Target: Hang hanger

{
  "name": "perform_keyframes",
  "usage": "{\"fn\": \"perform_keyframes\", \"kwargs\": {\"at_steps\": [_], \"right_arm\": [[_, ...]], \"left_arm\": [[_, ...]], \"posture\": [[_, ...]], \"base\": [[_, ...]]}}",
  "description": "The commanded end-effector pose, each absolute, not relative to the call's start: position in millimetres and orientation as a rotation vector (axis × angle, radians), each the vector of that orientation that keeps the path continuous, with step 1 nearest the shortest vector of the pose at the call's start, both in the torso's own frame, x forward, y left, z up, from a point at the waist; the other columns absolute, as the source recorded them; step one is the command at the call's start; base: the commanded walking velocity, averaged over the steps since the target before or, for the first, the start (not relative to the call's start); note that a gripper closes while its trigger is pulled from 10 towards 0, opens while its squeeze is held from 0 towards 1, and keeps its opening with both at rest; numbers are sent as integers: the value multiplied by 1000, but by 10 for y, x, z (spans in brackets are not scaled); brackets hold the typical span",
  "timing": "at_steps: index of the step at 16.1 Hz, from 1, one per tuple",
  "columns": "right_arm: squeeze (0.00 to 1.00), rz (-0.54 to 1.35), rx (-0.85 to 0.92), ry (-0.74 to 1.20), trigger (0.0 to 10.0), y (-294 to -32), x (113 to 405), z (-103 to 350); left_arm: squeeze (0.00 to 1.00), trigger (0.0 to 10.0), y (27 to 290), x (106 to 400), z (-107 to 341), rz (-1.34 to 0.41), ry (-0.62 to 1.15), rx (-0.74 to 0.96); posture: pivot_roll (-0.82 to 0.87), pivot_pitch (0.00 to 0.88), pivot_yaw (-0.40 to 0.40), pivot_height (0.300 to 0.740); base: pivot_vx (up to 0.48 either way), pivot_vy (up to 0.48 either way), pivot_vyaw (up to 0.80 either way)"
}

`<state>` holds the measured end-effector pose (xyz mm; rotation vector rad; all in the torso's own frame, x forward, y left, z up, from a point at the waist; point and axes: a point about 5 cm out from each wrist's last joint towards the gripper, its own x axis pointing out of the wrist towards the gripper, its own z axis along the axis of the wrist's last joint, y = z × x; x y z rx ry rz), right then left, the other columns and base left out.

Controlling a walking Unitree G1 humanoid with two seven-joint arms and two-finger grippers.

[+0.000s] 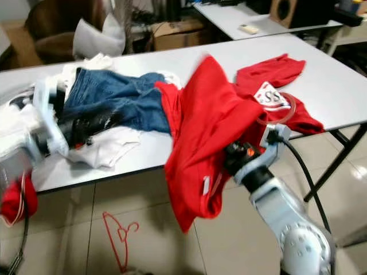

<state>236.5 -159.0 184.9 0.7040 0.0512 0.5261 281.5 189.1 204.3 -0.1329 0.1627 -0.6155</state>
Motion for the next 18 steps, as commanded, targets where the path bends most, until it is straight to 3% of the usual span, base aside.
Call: {"fn": "perform_keyframes", "kwargs": {"at_steps": [1,3,13,18], "right_arm": [[0,620,694,-21,10000,-1531,2302,2000],[0,655,666,-15,10000,-1546,2224,2005],[0,735,589,36,10000,-1597,2064,1972],[0,703,602,44,10000,-1625,2056,1930]], "left_arm": [[0,10000,1874,2799,2051,-559,111,-120],[0,10000,1769,2721,1927,-515,94,-182],[0,10000,1488,2440,1686,-522,86,-95],[0,10000,1458,2452,1696,-552,91,-72]], "posture": [[-73,0,80,740],[-77,0,73,740],[-83,0,18,740],[-84,0,35,740]], "base": [[0,0,788],[0,0,788],[0,-26,788],[0,-286,0]]}}
